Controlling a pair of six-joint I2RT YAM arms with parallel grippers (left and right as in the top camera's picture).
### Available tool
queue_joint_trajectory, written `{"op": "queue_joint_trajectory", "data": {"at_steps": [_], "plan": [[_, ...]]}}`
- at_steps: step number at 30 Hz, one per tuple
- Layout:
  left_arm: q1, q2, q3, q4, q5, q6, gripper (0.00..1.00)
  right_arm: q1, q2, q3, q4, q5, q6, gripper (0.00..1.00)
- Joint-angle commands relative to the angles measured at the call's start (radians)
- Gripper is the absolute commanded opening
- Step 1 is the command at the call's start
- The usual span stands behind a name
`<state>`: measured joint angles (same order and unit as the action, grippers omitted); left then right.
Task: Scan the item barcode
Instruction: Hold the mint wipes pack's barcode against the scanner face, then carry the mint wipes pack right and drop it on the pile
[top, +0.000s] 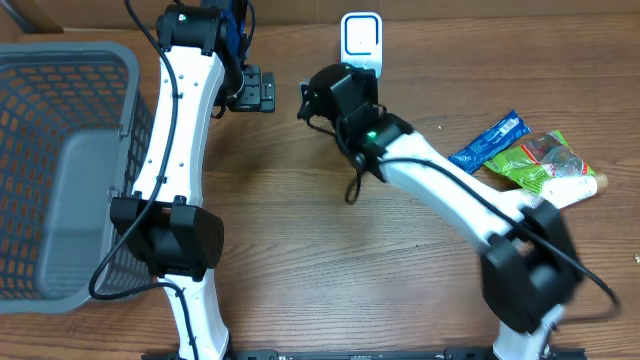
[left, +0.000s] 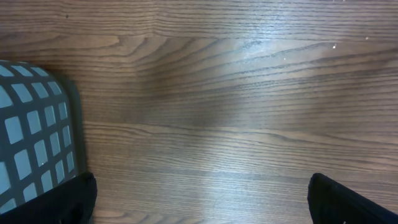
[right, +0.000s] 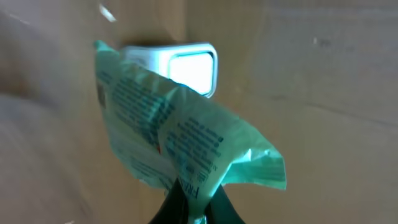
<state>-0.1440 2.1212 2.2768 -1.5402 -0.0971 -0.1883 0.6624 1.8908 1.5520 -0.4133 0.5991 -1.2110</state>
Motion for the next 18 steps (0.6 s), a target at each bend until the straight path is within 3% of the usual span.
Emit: {"op": "queue_joint_trajectory", "data": {"at_steps": [1, 6, 12, 18], "plan": [[-0.006, 0.005, -0.003, 0.002, 0.005, -0.018, 1.00, -0.026, -0.127, 0.020, -0.093, -0.228, 0.307, 0.04], [-0.006, 0.005, -0.003, 0.002, 0.005, -0.018, 1.00, -0.125, -0.225, 0.020, -0.227, -0.294, 0.764, 0.04], [-0.006, 0.005, -0.003, 0.002, 0.005, -0.018, 1.00, -0.344, -0.244, 0.020, -0.481, -0.295, 1.283, 0.04], [-0.006, 0.005, -0.003, 0.002, 0.005, -0.018, 1.00, -0.594, -0.238, 0.018, -0.684, -0.294, 1.652, 0.04]]}}
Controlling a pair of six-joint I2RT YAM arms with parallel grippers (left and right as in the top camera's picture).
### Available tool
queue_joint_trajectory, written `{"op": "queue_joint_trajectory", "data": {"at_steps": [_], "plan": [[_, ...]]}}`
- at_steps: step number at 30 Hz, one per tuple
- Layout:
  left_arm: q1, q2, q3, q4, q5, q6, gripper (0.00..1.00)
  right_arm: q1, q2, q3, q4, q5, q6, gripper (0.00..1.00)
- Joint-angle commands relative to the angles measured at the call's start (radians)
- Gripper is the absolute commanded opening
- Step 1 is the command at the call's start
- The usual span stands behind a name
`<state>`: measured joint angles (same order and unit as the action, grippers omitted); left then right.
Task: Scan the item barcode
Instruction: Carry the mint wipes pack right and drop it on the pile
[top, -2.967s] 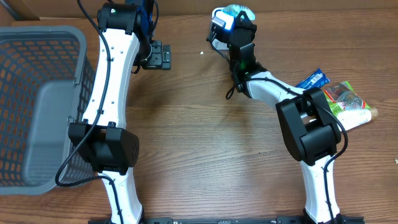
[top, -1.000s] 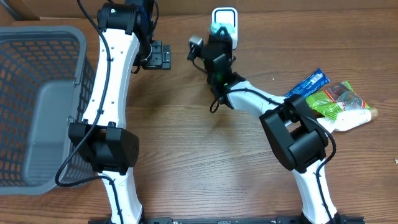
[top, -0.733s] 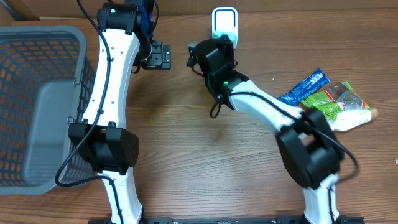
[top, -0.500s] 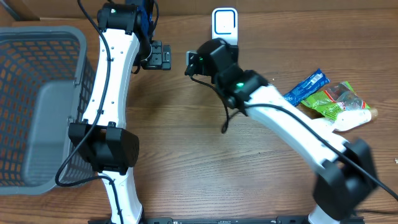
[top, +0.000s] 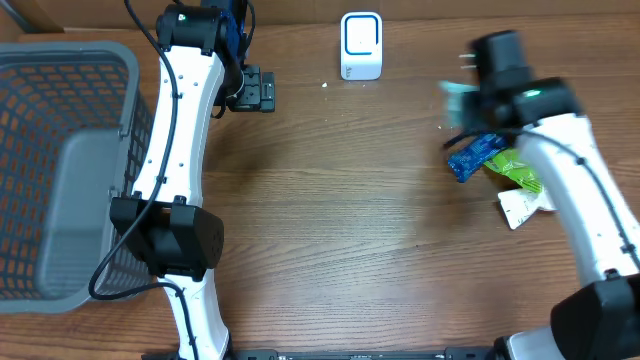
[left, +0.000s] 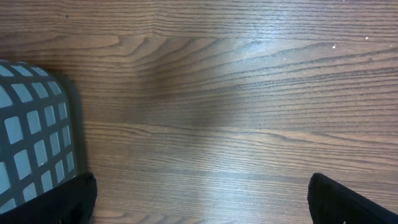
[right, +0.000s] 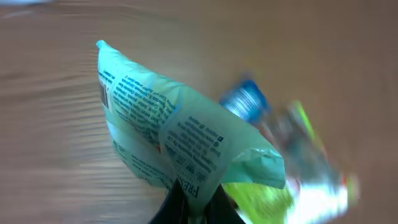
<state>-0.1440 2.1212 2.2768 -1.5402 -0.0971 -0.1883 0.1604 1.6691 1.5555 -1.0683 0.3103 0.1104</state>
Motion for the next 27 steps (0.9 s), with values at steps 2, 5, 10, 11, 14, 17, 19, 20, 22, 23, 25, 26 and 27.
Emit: {"op": "queue_joint_trajectory", "data": {"at_steps": [2, 5, 10, 11, 14, 17, 19, 20, 22, 23, 25, 26, 27], "plan": [[-0.006, 0.005, -0.003, 0.002, 0.005, -0.018, 1.00, -0.192, -0.011, 0.014, -0.074, -0.006, 0.530, 0.04], [-0.006, 0.005, -0.003, 0.002, 0.005, -0.018, 1.00, -0.282, -0.001, 0.014, -0.136, -0.008, 0.781, 0.04], [-0.006, 0.005, -0.003, 0.002, 0.005, -0.018, 1.00, -0.356, 0.027, 0.014, -0.179, -0.090, 0.915, 0.04], [-0.006, 0.005, -0.003, 0.002, 0.005, -0.018, 1.00, -0.360, 0.031, 0.014, -0.179, -0.099, 0.916, 0.04], [-0.006, 0.005, -0.003, 0.002, 0.005, -0.018, 1.00, -0.360, 0.043, 0.014, -0.179, -0.106, 0.914, 0.05], [-0.006, 0.005, -0.003, 0.002, 0.005, -0.018, 1.00, -0.360, 0.042, 0.015, -0.181, -0.107, 0.863, 0.41], [-0.006, 0.005, -0.003, 0.002, 0.005, -0.018, 1.00, -0.360, 0.042, 0.016, -0.179, -0.124, 0.792, 0.71], [-0.006, 0.005, -0.003, 0.002, 0.005, -0.018, 1.00, -0.360, 0.041, 0.018, -0.179, -0.138, 0.759, 0.79], [-0.006, 0.005, -0.003, 0.001, 0.005, -0.018, 1.00, -0.360, 0.035, 0.023, -0.180, -0.168, 0.699, 0.97], [-0.006, 0.005, -0.003, 0.001, 0.005, -0.018, 1.00, -0.360, 0.028, 0.029, -0.183, -0.188, 0.663, 0.99], [-0.006, 0.005, -0.003, 0.002, 0.005, -0.018, 0.99, -0.358, 0.007, 0.053, -0.204, -0.220, 0.618, 1.00], [-0.006, 0.005, -0.003, 0.001, 0.005, -0.018, 1.00, -0.357, -0.006, 0.067, -0.219, -0.232, 0.604, 1.00], [-0.006, 0.005, -0.003, 0.002, 0.005, -0.018, 1.00, -0.357, -0.027, 0.087, -0.237, -0.247, 0.578, 1.00]]}}
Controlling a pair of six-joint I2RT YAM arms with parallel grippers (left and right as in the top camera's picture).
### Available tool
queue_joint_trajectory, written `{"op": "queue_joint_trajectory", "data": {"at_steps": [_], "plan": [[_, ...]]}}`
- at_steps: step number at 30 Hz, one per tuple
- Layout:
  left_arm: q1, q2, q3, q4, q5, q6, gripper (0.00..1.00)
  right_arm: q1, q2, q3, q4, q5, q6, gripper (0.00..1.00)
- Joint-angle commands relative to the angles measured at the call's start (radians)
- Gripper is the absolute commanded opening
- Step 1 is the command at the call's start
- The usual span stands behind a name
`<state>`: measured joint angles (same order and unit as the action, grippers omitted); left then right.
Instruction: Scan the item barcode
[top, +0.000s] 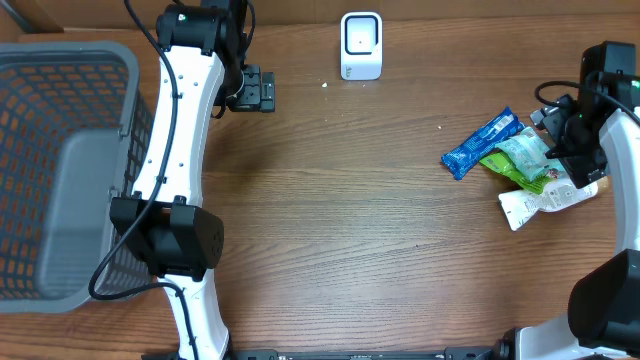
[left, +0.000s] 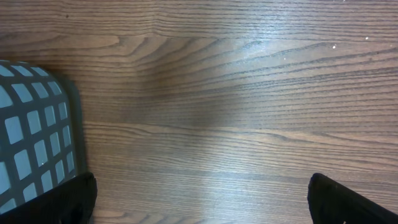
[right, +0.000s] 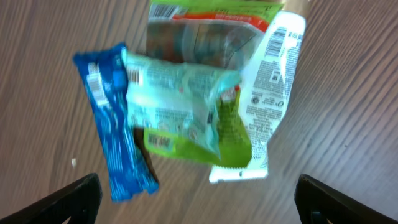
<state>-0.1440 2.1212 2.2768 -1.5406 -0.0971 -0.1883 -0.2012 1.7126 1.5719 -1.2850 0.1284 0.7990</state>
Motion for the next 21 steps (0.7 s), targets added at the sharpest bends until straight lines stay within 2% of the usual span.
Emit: {"op": "queue_joint_trajectory", "data": {"at_steps": [1, 7, 11, 21], "plan": [[-0.006, 0.005, -0.003, 0.002, 0.005, -0.018, 0.99, 0.006, -0.091, 0.087, -0.035, -0.078, -0.139, 1.00], [-0.006, 0.005, -0.003, 0.002, 0.005, -0.018, 0.99, 0.036, -0.285, 0.166, -0.103, -0.267, -0.463, 1.00], [-0.006, 0.005, -0.003, 0.002, 0.005, -0.018, 0.99, 0.063, -0.438, 0.170, -0.126, -0.360, -0.603, 1.00], [-0.006, 0.005, -0.003, 0.002, 0.005, -0.018, 1.00, 0.068, -0.682, 0.170, -0.259, -0.402, -0.557, 1.00]]}}
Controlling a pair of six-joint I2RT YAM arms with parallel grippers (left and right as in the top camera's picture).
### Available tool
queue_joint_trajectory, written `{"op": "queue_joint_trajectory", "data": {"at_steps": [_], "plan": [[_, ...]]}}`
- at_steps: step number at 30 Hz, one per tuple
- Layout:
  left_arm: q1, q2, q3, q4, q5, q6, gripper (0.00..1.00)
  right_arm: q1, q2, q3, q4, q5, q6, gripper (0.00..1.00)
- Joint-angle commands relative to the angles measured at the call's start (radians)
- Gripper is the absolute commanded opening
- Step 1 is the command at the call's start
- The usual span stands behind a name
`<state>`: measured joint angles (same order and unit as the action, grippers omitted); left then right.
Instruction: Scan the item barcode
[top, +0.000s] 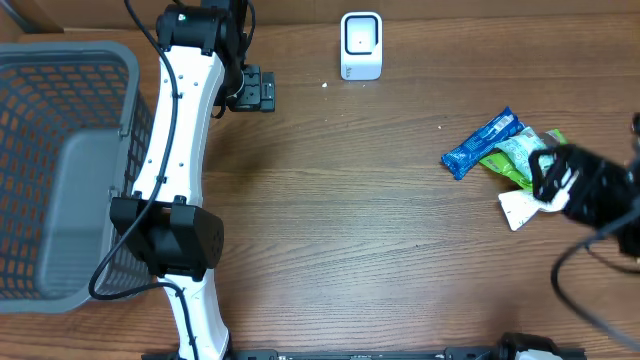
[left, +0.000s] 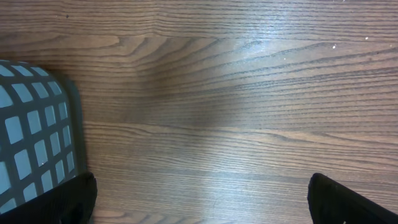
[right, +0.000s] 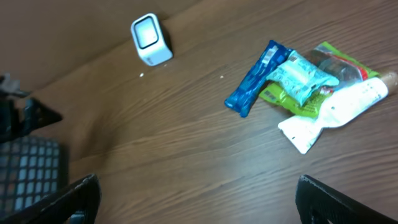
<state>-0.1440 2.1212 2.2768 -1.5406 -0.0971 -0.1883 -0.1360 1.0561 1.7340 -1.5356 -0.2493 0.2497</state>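
The white scanner (top: 360, 45) stands at the table's far edge, also seen small in the right wrist view (right: 149, 39). The pale teal packet (right: 303, 76) lies on the item pile at the right (top: 522, 152), apart from both grippers. My right gripper (right: 199, 199) is open and empty, raised well back from the pile. Its arm (top: 590, 192) shows blurred at the right edge. My left gripper (left: 202, 199) is open over bare wood at the far left (top: 254, 90).
A blue wrapper (right: 256, 78), a green bag (right: 336, 59) and a white tube (right: 336, 112) lie together with the teal packet. A grey mesh basket (top: 60, 160) fills the left side, its corner beside the left fingers (left: 31, 137).
My right gripper, then open close above the pile, now stands much farther back and higher, with pile and scanner both in its view. The packet stays on the pile. The left arm is unmoved.
My right gripper held the teal packet up in front of the scanner. Then it had the packet over the pile at the right. Then it was open with the packet lying on the pile, and now it is drawn back, empty.
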Motion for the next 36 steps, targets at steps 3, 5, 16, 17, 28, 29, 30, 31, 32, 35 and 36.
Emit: {"op": "queue_joint_trajectory", "data": {"at_steps": [3, 5, 16, 17, 28, 29, 30, 31, 32, 35, 36], "plan": [[-0.006, 0.005, -0.003, 0.002, 0.005, -0.018, 0.99, 0.002, -0.054, 0.007, -0.024, -0.025, -0.008, 1.00], [-0.006, 0.005, -0.003, 0.002, 0.005, -0.018, 1.00, 0.002, -0.059, 0.008, -0.035, -0.025, -0.008, 1.00], [-0.006, 0.005, -0.003, 0.002, 0.005, -0.018, 1.00, 0.074, -0.069, -0.064, 0.100, 0.076, -0.015, 1.00], [-0.006, 0.005, -0.003, 0.002, 0.005, -0.018, 1.00, 0.094, -0.077, -0.083, 0.126, 0.103, -0.015, 1.00], [-0.006, 0.005, -0.003, 0.002, 0.005, -0.018, 1.00, 0.176, -0.340, -0.521, 0.569, 0.249, -0.061, 1.00], [-0.006, 0.005, -0.003, 0.002, 0.005, -0.018, 1.00, 0.177, -0.375, -0.579, 0.626, 0.248, -0.080, 1.00], [-0.006, 0.005, -0.003, 0.002, 0.005, -0.018, 1.00, 0.181, -0.406, -0.631, 0.674, 0.248, -0.099, 1.00], [-0.006, 0.005, -0.003, 0.002, 0.005, -0.018, 0.99, 0.200, -0.475, -0.745, 0.775, 0.249, -0.142, 1.00], [-0.006, 0.005, -0.003, 0.002, 0.005, -0.018, 1.00, 0.211, -0.508, -0.800, 0.822, 0.249, -0.165, 1.00], [-0.006, 0.005, -0.003, 0.002, 0.005, -0.018, 1.00, 0.234, -0.596, -0.947, 0.945, 0.248, -0.224, 1.00], [-0.006, 0.005, -0.003, 0.002, 0.005, -0.018, 1.00, 0.237, -0.625, -0.998, 0.986, 0.249, -0.229, 1.00]]}}
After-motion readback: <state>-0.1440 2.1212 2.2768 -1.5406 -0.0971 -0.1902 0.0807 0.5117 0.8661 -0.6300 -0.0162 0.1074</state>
